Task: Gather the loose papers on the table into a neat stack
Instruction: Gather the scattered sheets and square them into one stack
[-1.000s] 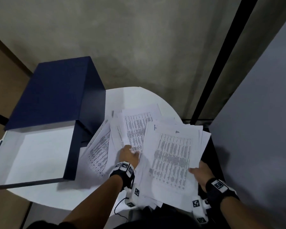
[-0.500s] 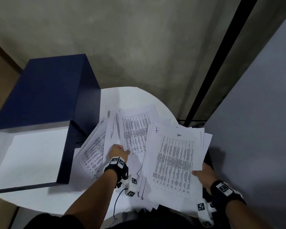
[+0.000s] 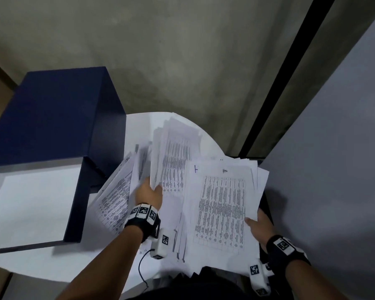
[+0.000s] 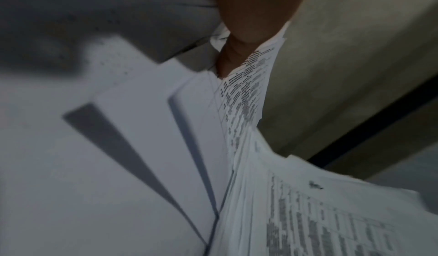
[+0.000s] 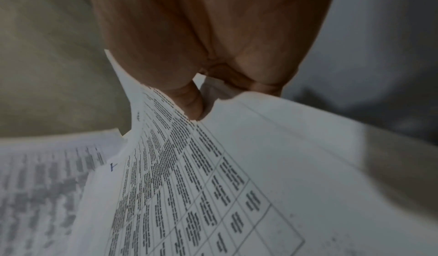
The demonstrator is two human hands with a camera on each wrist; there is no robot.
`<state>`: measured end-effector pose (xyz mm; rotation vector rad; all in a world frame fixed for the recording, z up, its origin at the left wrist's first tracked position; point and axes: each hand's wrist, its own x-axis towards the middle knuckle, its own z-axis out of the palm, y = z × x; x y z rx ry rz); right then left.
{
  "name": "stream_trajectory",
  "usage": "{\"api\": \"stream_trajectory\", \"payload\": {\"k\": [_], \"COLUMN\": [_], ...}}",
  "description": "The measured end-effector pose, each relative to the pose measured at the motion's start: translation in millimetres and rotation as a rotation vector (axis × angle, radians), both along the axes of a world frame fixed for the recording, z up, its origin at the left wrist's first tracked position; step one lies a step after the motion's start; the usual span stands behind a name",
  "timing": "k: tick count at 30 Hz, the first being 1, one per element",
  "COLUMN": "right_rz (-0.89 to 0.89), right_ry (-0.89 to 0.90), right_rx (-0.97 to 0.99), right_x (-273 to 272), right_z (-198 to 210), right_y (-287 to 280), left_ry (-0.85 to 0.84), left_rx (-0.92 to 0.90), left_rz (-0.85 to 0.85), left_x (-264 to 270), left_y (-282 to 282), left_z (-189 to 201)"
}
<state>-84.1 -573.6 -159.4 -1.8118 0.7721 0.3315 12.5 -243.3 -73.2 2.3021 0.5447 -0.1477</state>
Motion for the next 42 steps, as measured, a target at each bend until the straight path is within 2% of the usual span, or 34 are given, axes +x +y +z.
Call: {"api": "stream_trajectory", "payload": {"k": [4, 8, 11, 14, 15, 19, 20, 24, 27, 29, 32, 35, 37, 42], "right_rz": [0.05, 0.049, 0.052, 0.005, -0.008, -0.25, -0.269, -0.235, -0.1, -0.046, -0.063, -0.075, -0.086, -0.099], "right_ry": [0.025, 0.037, 0.046, 0.039, 0.033, 0.062, 0.059, -0.017, -0.012, -0.024, -0.019, -0.009, 0.003, 0.003], "right_rx": [-0.011, -0.01, 0.004, 0.082, 0.108, 0.454, 0.481, 0.573, 0.428, 0.287, 0.195, 0.169, 0.16, 0.182], "right_x": [7, 14, 17, 18, 18, 18, 18, 13, 6, 3, 0, -4, -7, -3], "right_z": [-6, 2, 6, 4, 4, -3, 2, 7, -2, -12, -17, -19, -19, -9], "right_y": [2, 10, 13, 14, 14, 14, 15, 19, 17, 12, 6, 1, -3, 0], "left_ry": [-0.179, -0.355, -0.344, -0.259, -0.205, 0.028, 0.07, 0.257, 0.329, 0.241, 0.13, 0.267, 0.332, 0.266], "left_rx": [-0.018, -0.156, -0.366, -0.62, -0.638, -0.5, -0.448, -0.377, -0.15, -0.011, 0.13, 0.134, 0.101, -0.044], "left_rz": [0.03, 0.128, 0.188, 0.097, 0.061, -0.097, -0.148, -0.321, -0.471, -0.44, -0.21, 0.064, 0.089, 0.027], "left_x": [7, 17, 23, 22, 20, 14, 10, -9, -17, -15, -4, 9, 15, 17], "left_y": [13, 32, 44, 46, 44, 28, 21, -23, -41, -33, 1, 43, 59, 55], "left_z": [42, 88, 112, 112, 105, 47, 31, -19, -40, -45, -49, -53, -57, -54]}}
